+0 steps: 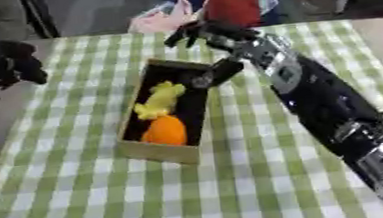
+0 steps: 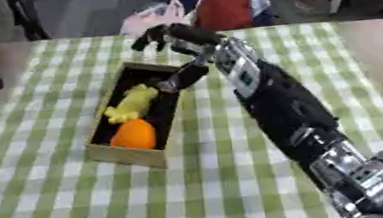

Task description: Pick up objects on the table and place them in the box.

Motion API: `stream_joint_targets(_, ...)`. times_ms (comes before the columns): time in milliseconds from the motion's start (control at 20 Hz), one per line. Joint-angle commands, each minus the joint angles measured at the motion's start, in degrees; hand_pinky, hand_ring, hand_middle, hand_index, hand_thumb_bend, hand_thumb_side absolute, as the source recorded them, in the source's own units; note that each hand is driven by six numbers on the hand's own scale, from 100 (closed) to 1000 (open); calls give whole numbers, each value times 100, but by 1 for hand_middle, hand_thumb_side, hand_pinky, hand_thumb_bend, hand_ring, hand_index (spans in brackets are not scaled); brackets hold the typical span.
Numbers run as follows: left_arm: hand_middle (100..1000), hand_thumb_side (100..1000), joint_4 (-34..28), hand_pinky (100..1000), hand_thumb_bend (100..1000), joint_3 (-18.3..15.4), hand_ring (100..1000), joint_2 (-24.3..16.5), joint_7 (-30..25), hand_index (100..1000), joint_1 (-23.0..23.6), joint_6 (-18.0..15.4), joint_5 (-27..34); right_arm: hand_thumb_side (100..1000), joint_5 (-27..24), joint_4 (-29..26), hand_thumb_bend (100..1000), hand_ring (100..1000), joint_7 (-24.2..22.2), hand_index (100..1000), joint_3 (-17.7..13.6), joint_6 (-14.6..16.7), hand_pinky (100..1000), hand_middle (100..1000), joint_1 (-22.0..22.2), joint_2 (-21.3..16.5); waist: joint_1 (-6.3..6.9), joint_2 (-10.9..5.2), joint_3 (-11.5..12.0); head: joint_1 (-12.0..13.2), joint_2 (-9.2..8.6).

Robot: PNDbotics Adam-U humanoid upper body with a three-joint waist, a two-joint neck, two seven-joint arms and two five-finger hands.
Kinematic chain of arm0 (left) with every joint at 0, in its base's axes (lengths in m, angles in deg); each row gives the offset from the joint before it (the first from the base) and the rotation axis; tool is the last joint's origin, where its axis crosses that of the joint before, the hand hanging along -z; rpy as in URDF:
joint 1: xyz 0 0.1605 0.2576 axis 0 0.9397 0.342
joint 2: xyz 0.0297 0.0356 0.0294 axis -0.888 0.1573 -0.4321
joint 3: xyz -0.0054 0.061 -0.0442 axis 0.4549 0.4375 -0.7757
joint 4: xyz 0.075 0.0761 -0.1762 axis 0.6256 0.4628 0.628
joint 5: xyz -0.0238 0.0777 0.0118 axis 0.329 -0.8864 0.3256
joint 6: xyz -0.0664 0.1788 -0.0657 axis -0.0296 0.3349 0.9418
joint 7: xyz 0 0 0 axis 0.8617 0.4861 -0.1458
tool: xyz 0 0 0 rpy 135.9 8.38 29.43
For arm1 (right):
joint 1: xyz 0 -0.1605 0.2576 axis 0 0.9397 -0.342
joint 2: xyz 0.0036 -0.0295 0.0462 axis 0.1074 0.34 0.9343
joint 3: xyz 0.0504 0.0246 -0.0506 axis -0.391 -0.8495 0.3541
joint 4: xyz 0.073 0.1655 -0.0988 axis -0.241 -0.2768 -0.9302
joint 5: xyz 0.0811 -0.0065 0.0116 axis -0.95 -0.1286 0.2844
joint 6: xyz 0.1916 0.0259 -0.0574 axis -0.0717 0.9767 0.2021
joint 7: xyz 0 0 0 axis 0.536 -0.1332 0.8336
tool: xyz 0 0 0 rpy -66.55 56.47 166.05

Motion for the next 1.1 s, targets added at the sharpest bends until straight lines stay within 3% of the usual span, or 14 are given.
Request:
stream_joint_targets(50, 564, 846, -2, 638, 101, -142, 606, -187, 118, 730, 23, -12, -82, 229, -1073, -996, 241, 869, 11, 873, 101, -559, 710, 756, 172, -646, 55, -96, -69, 103, -20)
stream_joint_targets(250, 564, 846, 70, 639, 107, -254, 608, -211, 246, 729, 155, -28, -180, 207, -2235, -2257, 206, 879, 80, 874, 46, -1246, 708, 755, 891, -1289, 99, -84, -245, 185, 3)
stream_joint_targets(500, 567, 842, 149, 640, 107, -360, 612, -204, 361, 728, 296, -51, -287, 184, -2958, -3565, 161, 892, 309, 873, -243, -1786, 708, 757, 1837, -1765, 172, -43, -448, 235, 41)
stream_joint_targets(700, 571, 842, 189, 642, 102, -430, 616, -159, 411, 729, 404, -75, -348, 189, -3183, -4180, 128, 899, 533, 871, -565, -2048, 708, 756, 2496, -1764, 218, -10, -582, 271, 87)
stream_joint_targets(1100, 565, 858, 236, 644, 103, -553, 611, 38, 500, 724, 602, -101, -455, 223, -3039, -4719, 100, 892, 680, 855, -893, -2269, 695, 730, 3474, -1515, 323, 71, -752, 421, 172)
